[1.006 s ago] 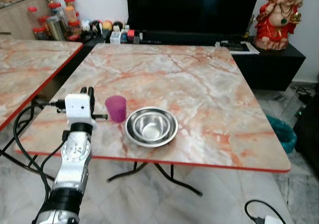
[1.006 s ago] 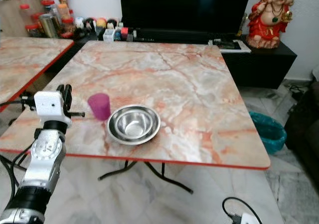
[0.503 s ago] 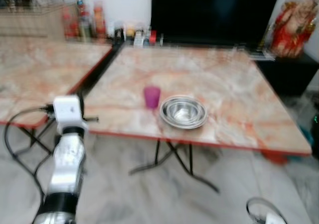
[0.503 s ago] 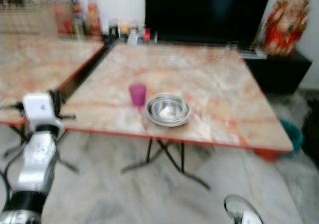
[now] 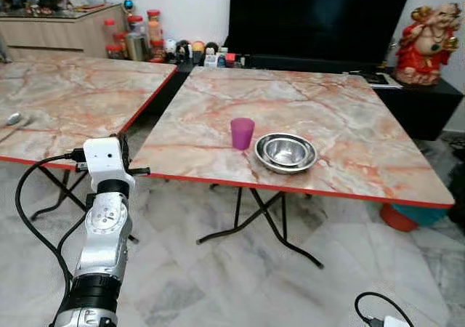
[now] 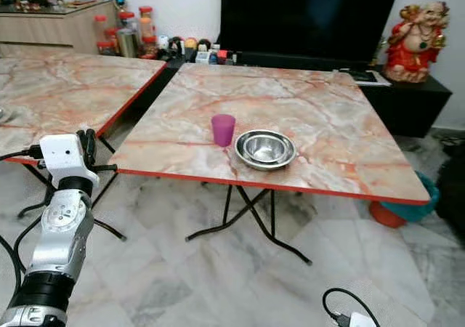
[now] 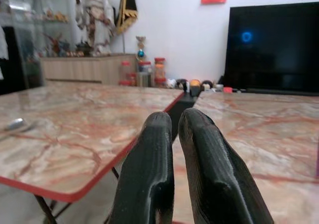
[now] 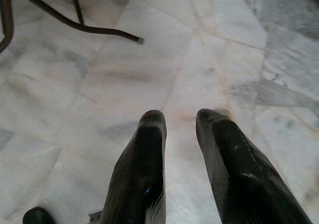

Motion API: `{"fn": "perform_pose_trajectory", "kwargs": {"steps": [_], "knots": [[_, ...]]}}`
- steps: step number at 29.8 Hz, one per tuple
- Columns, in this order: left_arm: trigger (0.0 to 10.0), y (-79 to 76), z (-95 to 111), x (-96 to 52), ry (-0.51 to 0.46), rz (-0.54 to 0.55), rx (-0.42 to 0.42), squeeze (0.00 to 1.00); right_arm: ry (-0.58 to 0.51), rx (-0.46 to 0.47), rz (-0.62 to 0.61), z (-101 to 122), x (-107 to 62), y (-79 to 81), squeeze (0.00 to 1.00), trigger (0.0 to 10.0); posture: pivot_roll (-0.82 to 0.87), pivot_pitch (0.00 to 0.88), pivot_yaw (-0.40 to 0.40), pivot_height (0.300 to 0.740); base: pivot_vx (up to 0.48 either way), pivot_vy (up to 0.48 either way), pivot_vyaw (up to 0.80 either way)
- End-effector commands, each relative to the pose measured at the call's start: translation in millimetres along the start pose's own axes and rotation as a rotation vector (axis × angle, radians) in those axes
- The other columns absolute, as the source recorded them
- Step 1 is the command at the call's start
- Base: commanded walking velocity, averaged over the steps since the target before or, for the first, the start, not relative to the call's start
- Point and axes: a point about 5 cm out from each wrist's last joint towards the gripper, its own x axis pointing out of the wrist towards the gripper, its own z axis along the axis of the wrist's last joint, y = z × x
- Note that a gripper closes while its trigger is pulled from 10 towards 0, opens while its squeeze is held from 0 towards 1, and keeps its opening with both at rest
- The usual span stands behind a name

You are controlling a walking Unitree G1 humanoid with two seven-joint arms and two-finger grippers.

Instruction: Setting the table

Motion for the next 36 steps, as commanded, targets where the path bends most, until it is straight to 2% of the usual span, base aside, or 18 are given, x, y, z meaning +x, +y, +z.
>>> {"fn": "perform_pose_trajectory", "kwargs": {"steps": [1,10,18,25,31,35,36], "knots": [[10.0,2.5,2.0,3.3,0.006,0.020,-0.021,0.00,0.002,0.000,0.007,3.0,1.6,1.9,0.00,10.0,0.00,0.000,-0.057,0.740,0.000,0.364,0.00],[10.0,6.5,1.8,5.6,0.017,0.043,-0.032,0.00,0.002,0.003,0.012,6.7,3.6,5.0,0.00,10.0,0.00,0.000,-0.057,0.740,0.000,0.363,0.00],[10.0,25.5,9.5,6.0,-0.008,0.102,-0.023,0.00,0.008,-0.017,0.037,10.7,5.8,10.9,0.00,10.0,0.04,0.000,-0.077,0.740,0.000,0.421,0.00],[10.0,52.1,14.8,-0.2,-0.023,0.175,0.013,0.00,0.016,-0.026,0.053,14.0,7.7,15.7,0.00,10.0,0.11,0.000,-0.106,0.740,0.000,0.424,0.00],[10.0,59.5,18.5,-2.4,-0.030,0.195,0.031,0.00,0.018,-0.031,0.058,16.3,8.8,17.7,0.00,10.0,0.14,0.000,-0.115,0.740,0.000,0.469,0.00],[10.0,75.2,21.0,-8.2,-0.024,0.236,0.052,0.00,0.004,-0.031,0.073,22.5,10.8,23.7,0.00,10.0,0.15,0.004,-0.127,0.740,0.000,0.461,0.00],[10.0,75.2,21.0,-8.2,-0.024,0.236,0.052,0.00,0.004,-0.031,0.073,22.5,10.8,23.7,0.00,10.0,0.15,0.004,-0.127,0.740,0.000,0.461,0.00]]}}
